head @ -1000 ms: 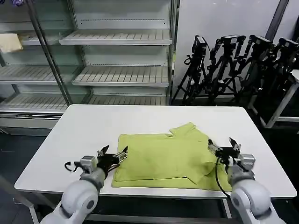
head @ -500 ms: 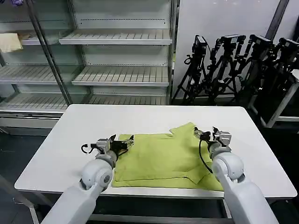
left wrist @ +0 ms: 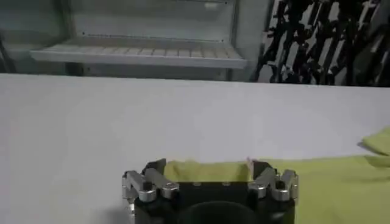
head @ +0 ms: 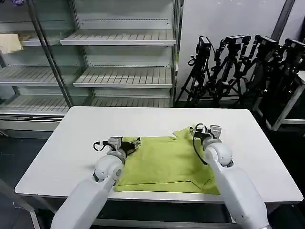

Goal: Fold and organize the clothes.

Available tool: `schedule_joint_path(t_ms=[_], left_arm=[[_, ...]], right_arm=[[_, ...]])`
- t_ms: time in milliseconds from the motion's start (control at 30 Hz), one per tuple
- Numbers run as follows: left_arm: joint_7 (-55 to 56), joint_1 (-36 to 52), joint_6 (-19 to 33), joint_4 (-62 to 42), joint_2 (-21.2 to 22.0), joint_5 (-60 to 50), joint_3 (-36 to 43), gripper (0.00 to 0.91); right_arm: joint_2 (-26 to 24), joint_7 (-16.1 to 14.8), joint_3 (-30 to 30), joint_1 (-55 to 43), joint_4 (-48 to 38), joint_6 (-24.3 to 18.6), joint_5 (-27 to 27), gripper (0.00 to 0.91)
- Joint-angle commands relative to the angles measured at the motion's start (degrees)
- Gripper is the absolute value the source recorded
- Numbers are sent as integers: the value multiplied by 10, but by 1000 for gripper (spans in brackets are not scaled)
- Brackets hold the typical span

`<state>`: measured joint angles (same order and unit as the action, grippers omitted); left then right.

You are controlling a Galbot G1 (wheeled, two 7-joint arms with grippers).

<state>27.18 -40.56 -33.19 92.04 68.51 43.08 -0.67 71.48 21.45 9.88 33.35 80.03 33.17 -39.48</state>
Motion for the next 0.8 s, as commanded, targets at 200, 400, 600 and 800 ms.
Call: schedule_joint_path(t_ms=[200,400,600,800], left_arm=[[1,3,1,-20,0,22,2,272],[-1,-9,1,-13,-6,22,-2,121],[-1,-16,1,-5,-11,26,-5,111],[-3,-20,2,11,-14,40,-18,111]], right_arm=[[18,-10,-23,-51,-101,1,4,322],[18,-16,-23,-42,-95,1,-4,0],[15,-16,-20,-32,-77,0,-10,0],[11,-20,-15,-16,-36,-11,-9,0]])
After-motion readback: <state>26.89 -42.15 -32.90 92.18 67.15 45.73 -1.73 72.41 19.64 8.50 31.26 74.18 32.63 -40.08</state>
